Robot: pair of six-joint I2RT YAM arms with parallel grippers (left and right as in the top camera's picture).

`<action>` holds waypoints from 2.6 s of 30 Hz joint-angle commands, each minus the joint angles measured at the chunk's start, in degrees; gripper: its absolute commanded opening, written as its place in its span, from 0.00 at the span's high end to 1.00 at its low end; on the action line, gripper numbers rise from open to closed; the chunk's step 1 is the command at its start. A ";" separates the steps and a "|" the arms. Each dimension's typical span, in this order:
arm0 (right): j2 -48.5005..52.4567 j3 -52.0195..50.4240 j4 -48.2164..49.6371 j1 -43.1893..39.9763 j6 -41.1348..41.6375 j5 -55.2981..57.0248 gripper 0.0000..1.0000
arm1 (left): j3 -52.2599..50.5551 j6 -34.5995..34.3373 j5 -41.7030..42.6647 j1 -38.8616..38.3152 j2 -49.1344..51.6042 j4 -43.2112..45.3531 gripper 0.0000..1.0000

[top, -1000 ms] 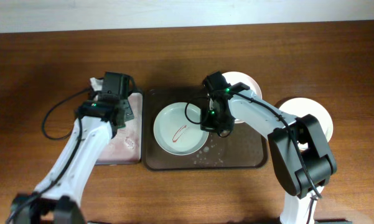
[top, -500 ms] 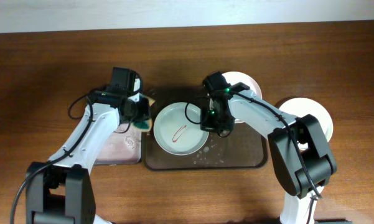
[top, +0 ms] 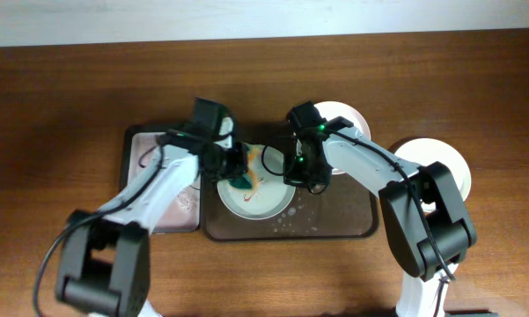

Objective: Clean dirty plates on tray and stack at the side
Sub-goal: 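Scrub the pale green plate's red streak with the sponge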

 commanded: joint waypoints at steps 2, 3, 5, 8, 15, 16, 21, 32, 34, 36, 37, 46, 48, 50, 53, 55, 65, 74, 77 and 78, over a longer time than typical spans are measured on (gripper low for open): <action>-0.02 -0.22 -0.24 0.24 0.35 0.96 0.96 | 0.87 -3.93 6.25 -2.99 5.46 3.52 1.00; -0.02 -0.22 -0.24 0.24 0.35 0.96 0.96 | 0.87 -4.22 6.91 -3.50 6.32 4.13 1.00; -0.02 -0.22 -0.24 0.24 0.35 0.96 0.96 | 0.87 -4.52 6.71 -4.37 7.63 5.14 1.00; -0.02 -0.22 -0.24 0.24 0.35 0.96 0.96 | 0.87 -4.57 0.44 -6.21 9.55 5.60 1.00; -0.02 -0.22 -0.26 0.24 0.35 0.96 0.96 | 0.87 -8.09 -22.77 -6.60 10.45 -2.67 1.00; -0.02 -0.22 -0.28 0.24 0.35 0.96 0.96 | 0.90 -8.09 -24.33 -6.49 10.45 -3.13 1.00; -0.02 -0.22 -0.66 0.24 0.35 0.96 0.96 | 1.57 -7.89 -30.38 -6.38 9.86 -5.55 1.00; -0.02 -0.22 -0.42 0.24 0.33 1.01 0.93 | 5.40 -3.17 -27.61 -6.38 0.81 -8.00 1.00; -0.02 -0.22 0.57 0.24 0.33 0.98 0.72 | 5.40 -3.15 -27.32 -6.38 -3.15 -8.17 1.00; -0.02 -0.22 1.60 0.24 0.33 0.98 0.73 | 5.40 -3.15 -28.02 -6.32 -5.40 -8.66 1.00; -0.02 -0.22 2.27 0.24 0.33 0.98 0.76 | 5.40 -3.15 -28.87 -6.21 -6.49 -9.18 1.00; -0.02 -0.26 1.27 0.57 -2.71 -1.42 0.96 | 3.74 -1.70 -24.39 -0.57 -7.78 -12.11 1.00; -0.02 -0.26 1.36 0.57 -2.69 -1.42 0.96 | 2.43 -0.59 -19.80 -0.48 -7.72 -9.57 1.00; -0.02 -0.26 1.49 0.57 -2.67 -1.42 0.96 | 0.63 -0.85 -16.68 -0.92 -7.39 -6.73 1.00; -0.02 -0.26 1.44 0.57 -2.67 -1.44 0.96 | -2.89 -2.56 -14.45 -2.19 -6.93 -1.75 1.00; -0.02 -0.26 1.42 0.57 -2.67 -1.44 0.96 | -5.05 -2.56 -14.12 -3.37 -6.60 1.36 1.00; -0.02 -0.26 1.25 0.57 -2.67 -1.46 0.96 | -10.12 -3.85 -19.58 -7.72 -0.52 9.27 1.00; -0.02 -0.26 0.79 0.57 -2.69 -1.44 0.96 | -9.70 0.63 -34.73 -7.89 2.34 17.62 1.00; -0.02 -0.26 0.39 0.57 -2.69 -1.40 0.96 | -8.15 3.02 -34.75 -7.89 0.74 18.40 1.00; -0.02 -0.26 0.20 0.57 -2.69 -1.42 0.96 | -7.58 3.28 -34.75 -7.89 -0.11 18.05 1.00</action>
